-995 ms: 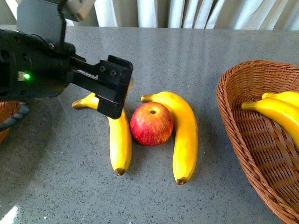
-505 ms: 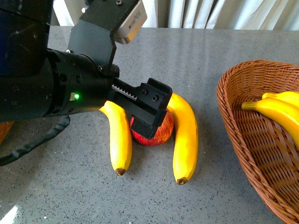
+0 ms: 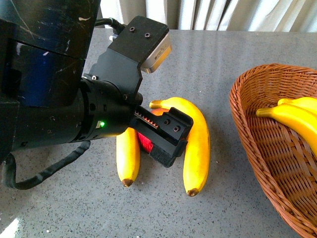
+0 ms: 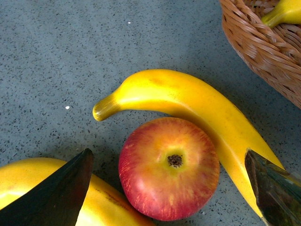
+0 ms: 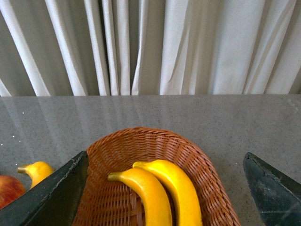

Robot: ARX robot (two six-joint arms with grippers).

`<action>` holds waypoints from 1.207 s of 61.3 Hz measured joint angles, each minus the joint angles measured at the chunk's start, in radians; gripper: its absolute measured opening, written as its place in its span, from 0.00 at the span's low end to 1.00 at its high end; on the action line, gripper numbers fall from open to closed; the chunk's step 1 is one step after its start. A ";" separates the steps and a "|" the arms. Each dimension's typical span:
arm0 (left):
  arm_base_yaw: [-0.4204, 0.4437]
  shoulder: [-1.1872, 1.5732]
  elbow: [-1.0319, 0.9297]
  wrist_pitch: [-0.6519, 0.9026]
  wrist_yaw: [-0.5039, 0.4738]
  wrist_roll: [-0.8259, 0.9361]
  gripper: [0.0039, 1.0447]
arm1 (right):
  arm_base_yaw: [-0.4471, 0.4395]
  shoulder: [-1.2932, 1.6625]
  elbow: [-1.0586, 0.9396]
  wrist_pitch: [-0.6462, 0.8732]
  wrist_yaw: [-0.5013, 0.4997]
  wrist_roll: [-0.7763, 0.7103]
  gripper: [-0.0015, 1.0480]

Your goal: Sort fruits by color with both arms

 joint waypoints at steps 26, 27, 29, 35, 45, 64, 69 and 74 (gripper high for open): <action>-0.015 0.095 0.061 -0.001 -0.011 0.016 0.91 | 0.000 0.000 0.000 0.000 0.000 0.000 0.91; -0.015 0.097 0.061 -0.001 -0.012 0.018 0.91 | 0.000 0.000 0.000 0.000 0.000 0.000 0.91; -0.018 0.101 0.063 -0.001 -0.013 0.020 0.91 | 0.000 0.000 0.000 0.000 0.000 0.000 0.91; -0.025 0.117 0.064 -0.001 -0.016 0.025 0.91 | 0.000 0.000 0.000 0.000 0.000 0.000 0.91; -0.036 0.135 0.066 -0.001 -0.020 0.032 0.91 | 0.000 0.000 0.000 0.000 0.000 0.000 0.91; -0.051 0.153 0.074 -0.004 -0.040 0.042 0.91 | 0.000 0.000 0.000 0.000 0.000 0.000 0.91; -0.054 0.154 0.075 -0.006 -0.044 0.046 0.80 | 0.000 0.000 0.000 0.000 0.000 0.000 0.91; -0.056 0.154 0.076 -0.006 -0.046 0.047 0.72 | 0.000 0.000 0.000 0.000 0.000 0.000 0.91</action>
